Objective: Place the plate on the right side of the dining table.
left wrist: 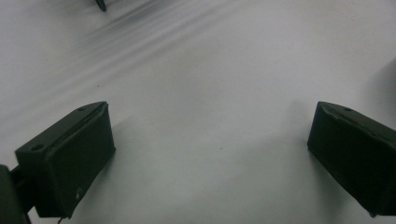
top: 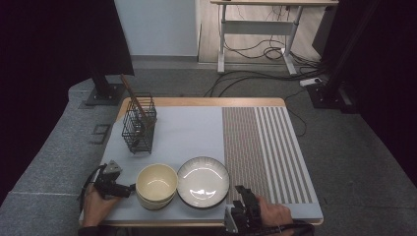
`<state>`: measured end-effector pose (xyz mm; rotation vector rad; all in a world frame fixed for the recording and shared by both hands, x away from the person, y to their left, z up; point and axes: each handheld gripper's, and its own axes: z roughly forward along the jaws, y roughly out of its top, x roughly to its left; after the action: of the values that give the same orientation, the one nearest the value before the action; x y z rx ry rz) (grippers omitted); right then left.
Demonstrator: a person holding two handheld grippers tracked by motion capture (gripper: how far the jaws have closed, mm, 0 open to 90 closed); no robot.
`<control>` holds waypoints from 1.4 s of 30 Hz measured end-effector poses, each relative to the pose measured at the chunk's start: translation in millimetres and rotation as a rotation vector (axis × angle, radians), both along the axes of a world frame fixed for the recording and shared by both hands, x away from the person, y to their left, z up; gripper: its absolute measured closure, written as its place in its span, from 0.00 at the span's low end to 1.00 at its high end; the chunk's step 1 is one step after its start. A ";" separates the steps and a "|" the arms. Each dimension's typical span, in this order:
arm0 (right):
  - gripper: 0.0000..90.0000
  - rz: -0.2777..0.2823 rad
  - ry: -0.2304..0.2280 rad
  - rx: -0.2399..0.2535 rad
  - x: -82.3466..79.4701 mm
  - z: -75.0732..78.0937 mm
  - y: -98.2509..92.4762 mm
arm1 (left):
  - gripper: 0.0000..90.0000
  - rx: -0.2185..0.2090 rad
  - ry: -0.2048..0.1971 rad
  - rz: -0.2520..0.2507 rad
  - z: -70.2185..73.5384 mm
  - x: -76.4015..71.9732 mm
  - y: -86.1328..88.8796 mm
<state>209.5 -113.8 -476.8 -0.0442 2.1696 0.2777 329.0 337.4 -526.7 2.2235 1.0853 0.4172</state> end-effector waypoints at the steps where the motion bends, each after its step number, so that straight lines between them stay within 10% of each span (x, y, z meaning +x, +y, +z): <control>1: 0.47 0.021 -0.004 -0.011 -1.7 0.6 3.6 | 0.00 0.000 0.000 0.000 0.0 0.0 0.0; 18: 0.52 0.162 -0.008 -0.024 -12.0 -3.7 28.8 | 0.00 0.000 0.000 0.000 -0.1 0.0 0.0; 42: 0.76 0.219 0.058 -0.082 -9.2 -12.4 54.4 | 0.00 0.000 0.000 0.000 -0.1 0.1 0.0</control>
<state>200.3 -59.4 -489.2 -0.3252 2.2347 0.3181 329.0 337.4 -526.8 2.2234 1.0853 0.4173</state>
